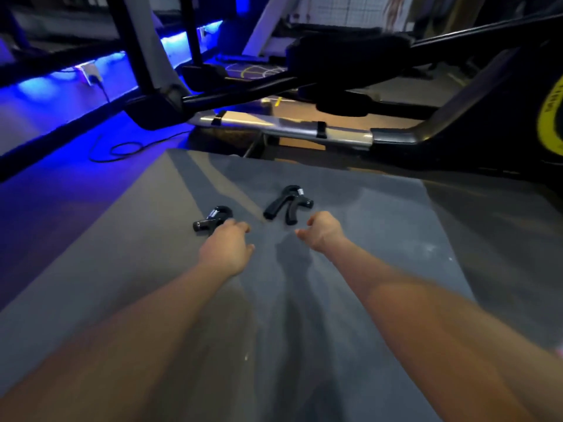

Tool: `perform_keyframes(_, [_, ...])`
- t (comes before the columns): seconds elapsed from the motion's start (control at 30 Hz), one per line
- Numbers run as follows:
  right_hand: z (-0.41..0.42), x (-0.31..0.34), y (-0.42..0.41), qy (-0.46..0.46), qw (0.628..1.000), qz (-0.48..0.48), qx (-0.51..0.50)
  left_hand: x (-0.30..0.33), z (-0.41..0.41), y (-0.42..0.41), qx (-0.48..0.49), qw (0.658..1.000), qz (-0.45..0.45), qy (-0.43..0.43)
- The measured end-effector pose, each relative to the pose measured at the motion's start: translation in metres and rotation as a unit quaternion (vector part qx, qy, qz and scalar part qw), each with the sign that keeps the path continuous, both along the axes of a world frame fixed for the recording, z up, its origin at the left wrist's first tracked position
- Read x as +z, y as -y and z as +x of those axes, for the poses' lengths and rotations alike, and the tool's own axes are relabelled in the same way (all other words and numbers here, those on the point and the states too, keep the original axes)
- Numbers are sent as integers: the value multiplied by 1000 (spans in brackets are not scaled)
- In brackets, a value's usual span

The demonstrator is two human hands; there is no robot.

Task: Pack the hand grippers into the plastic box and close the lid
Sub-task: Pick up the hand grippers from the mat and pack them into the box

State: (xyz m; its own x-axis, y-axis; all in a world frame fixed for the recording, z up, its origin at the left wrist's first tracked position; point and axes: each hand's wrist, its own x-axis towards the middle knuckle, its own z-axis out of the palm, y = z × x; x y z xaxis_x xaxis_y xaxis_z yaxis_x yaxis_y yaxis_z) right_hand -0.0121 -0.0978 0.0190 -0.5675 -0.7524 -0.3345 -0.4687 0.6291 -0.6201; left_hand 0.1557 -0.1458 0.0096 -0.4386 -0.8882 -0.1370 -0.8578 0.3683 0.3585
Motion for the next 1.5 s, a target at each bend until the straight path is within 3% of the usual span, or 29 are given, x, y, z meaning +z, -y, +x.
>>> perform_keyframes(0.4, [-24, -91, 105, -43, 998, -36, -22, -79, -47, 83, -4, 1000, -18, -21])
perform_keyframes(0.6, [-29, -108, 111, -92, 992, -58, -57, -96, -57, 83, 7, 1000, -7, -27])
perform_keyframes(0.73, [-40, -95, 85, -73, 994, -51, -69, -86, -67, 71, 55, 993, 23, -104])
perform_keyframes(0.83, [-46, -76, 51, -45, 995, -57, -65, -69, -82, 53, 115, 963, 155, -188])
perform_keyframes(0.97, [-48, -43, -7, -40, 996, -61, -43, -39, -106, 13, 219, 824, 353, -386])
perform_keyframes(1.03, [-49, -25, -39, -50, 996, -63, -28, -25, -112, -8, 235, 793, 386, -408])
perform_keyframes(1.33, [-88, 64, -182, -113, 989, -69, -66, 58, -157, -131, 140, 745, 495, -425])
perform_keyframes(1.5, [-111, 80, -272, -107, 989, -43, -96, 74, -183, -217, 61, 789, 458, -404])
